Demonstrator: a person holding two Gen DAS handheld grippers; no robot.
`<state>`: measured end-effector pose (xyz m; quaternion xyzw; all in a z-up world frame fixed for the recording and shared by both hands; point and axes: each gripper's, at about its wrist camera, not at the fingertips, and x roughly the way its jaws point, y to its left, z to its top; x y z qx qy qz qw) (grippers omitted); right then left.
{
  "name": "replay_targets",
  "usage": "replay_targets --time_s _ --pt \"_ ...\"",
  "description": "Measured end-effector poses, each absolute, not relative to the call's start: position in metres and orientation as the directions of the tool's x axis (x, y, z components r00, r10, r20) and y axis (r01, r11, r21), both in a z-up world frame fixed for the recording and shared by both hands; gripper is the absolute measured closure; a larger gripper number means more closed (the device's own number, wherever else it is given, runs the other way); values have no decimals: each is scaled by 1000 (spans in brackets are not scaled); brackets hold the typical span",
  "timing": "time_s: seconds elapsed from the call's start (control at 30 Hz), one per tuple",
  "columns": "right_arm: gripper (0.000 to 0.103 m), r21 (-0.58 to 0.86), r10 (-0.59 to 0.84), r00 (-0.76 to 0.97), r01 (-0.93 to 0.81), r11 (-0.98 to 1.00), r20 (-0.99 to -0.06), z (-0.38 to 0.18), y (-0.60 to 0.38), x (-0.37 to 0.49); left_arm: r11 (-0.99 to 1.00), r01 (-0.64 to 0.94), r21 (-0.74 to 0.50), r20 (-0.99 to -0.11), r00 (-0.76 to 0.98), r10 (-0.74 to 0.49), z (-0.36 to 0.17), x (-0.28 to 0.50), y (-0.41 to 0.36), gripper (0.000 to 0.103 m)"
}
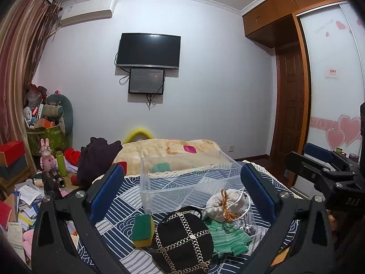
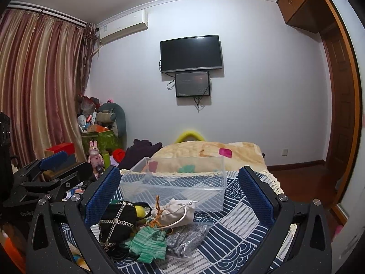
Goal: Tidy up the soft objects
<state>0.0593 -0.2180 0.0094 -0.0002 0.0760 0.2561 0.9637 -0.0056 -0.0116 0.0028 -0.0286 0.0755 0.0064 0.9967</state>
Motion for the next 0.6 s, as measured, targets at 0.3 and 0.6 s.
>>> replay_targets --time_s 0.3,0.6 --pt "0 43 495 857 -494 868 -145 9 -218 58 999 -15 -52 -147 989 7 2 -8 -13 0" --pt "0 47 496 856 -495 868 -145 10 -217 57 998 -16 -55 -147 989 8 3 -8 -12 0"
